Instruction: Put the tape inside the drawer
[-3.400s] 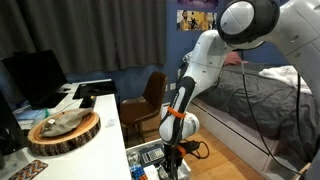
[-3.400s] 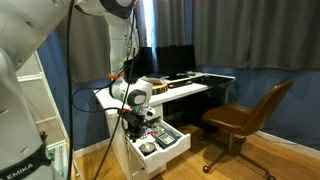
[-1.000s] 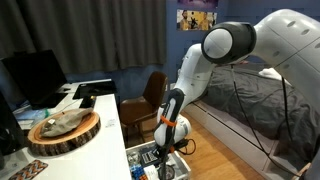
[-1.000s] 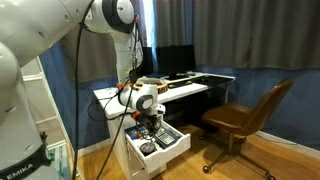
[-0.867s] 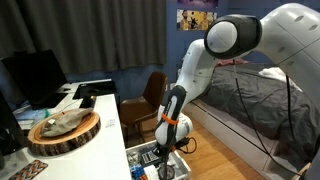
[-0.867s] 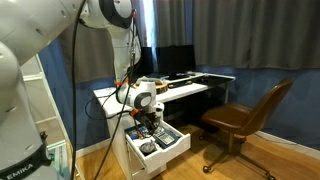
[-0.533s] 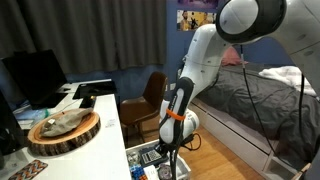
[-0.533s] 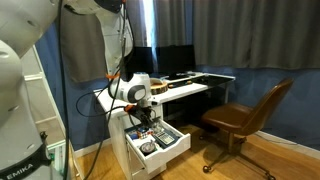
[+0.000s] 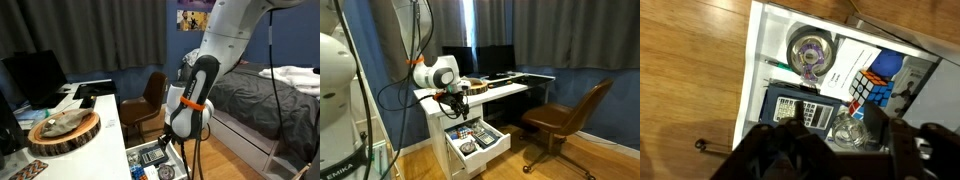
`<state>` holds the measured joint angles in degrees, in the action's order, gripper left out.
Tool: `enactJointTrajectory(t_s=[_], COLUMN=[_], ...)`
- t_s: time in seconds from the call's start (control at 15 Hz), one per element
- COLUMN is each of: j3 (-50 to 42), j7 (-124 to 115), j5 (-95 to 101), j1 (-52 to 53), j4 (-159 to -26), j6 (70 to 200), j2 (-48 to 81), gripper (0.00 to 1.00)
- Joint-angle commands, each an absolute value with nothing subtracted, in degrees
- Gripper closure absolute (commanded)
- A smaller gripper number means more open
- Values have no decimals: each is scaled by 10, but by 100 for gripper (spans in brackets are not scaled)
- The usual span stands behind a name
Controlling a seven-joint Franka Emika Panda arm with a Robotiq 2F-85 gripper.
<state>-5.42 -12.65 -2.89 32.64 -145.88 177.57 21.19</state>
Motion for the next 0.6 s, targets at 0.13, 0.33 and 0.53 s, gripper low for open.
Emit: enactJointTrajectory(t_s=[0.13, 0.33, 0.53], j3=[-198, -180, -177], j7=[-172, -144, -131], j5=[32, 25, 28], j1=[466, 453, 454], j4=[-1504, -1486, -1487], j6=[1761, 1772, 1769], j2=[108, 122, 107], gripper=[0, 0, 0])
